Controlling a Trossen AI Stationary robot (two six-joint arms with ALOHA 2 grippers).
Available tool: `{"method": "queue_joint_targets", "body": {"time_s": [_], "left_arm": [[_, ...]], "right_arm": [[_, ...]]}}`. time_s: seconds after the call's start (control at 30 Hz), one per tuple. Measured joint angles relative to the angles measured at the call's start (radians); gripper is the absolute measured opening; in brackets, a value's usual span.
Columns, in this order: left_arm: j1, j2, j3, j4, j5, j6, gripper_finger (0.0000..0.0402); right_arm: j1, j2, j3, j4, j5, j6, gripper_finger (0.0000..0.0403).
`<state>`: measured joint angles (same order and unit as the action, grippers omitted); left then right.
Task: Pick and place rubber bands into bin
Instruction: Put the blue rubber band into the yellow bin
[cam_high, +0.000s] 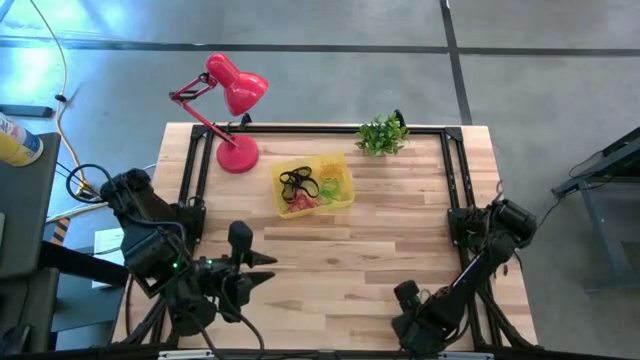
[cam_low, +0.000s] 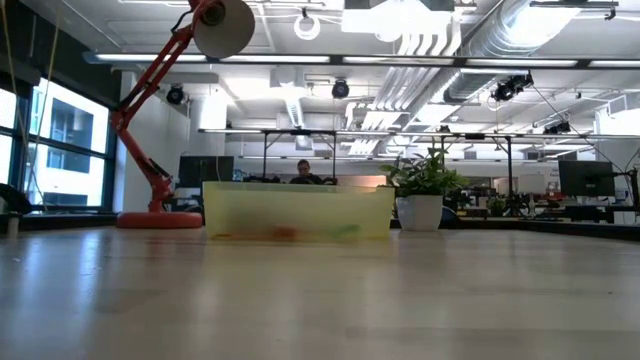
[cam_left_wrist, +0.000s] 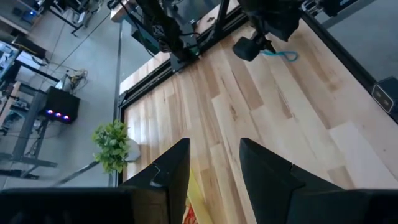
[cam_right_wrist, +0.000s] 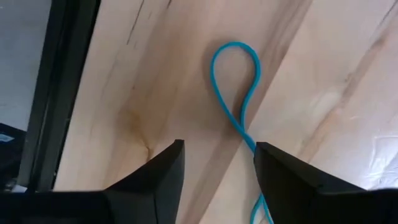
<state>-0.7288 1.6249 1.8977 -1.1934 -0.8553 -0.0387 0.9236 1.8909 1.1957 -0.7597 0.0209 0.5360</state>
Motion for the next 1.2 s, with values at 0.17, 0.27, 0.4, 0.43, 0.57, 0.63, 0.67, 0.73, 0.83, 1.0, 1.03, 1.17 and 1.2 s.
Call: {"method": "queue_joint_targets", "body": {"time_s": [0.17, 0.27, 0.4, 0.43, 0.57, 0.63, 0.67, 0.73, 0.83, 1.0, 1.03, 1.17, 1.2], "left_arm": [[0.002, 0.0, 0.0, -0.001, -0.001, 0.001, 0.0129], [0.002, 0.0, 0.0, -0.002, -0.002, 0.001, 0.0129], [0.002, 0.0, 0.0, -0.002, -0.002, 0.0, 0.0129], [0.002, 0.0, 0.0, -0.002, -0.002, -0.003, 0.0129], [0.001, 0.0, 0.0, -0.005, -0.002, -0.022, 0.0129], [0.001, 0.0, 0.0, -0.005, -0.001, -0.023, 0.0129], [0.001, 0.0, 0.0, -0.006, -0.001, -0.025, 0.0129], [0.002, 0.0, 0.0, -0.007, -0.002, -0.026, 0.0129], [0.002, 0.0, 0.0, -0.01, -0.002, -0.023, 0.0129], [0.002, 0.0, 0.0, -0.013, -0.018, -0.021, 0.0129], [0.002, 0.0, 0.0, -0.014, -0.02, -0.021, 0.0129], [0.002, 0.0, 0.0, -0.016, -0.02, -0.021, 0.0129], [0.002, 0.0, 0.0, -0.019, -0.02, -0.021, 0.0129]], "right_arm": [[-0.008, 0.001, 0.0, -0.018, -0.002, -0.006, 0.0168], [-0.01, 0.001, 0.0, -0.033, -0.001, -0.026, 0.0161], [-0.023, -0.002, -0.049, 0.001, -0.05, -0.04, 0.0156], [-0.028, -0.006, -0.071, 0.02, -0.071, -0.04, 0.0156], [-0.046, -0.01, -0.109, 0.058, -0.118, -0.041, 0.016], [-0.054, -0.013, -0.11, 0.058, -0.116, -0.044, 0.016], [-0.056, -0.019, -0.112, 0.059, -0.112, -0.049, 0.0159], [-0.062, -0.027, -0.113, 0.06, -0.102, -0.068, 0.0156], [-0.074, -0.035, -0.114, 0.048, -0.087, -0.094, 0.0148], [-0.091, -0.035, -0.115, 0.021, -0.064, -0.118, 0.0135], [-0.093, -0.035, -0.115, 0.02, -0.061, -0.119, 0.0133], [-0.1, -0.035, -0.115, 0.016, -0.061, -0.143, 0.0129], [-0.099, -0.035, -0.115, 0.016, -0.058, -0.15, 0.0129]]}}
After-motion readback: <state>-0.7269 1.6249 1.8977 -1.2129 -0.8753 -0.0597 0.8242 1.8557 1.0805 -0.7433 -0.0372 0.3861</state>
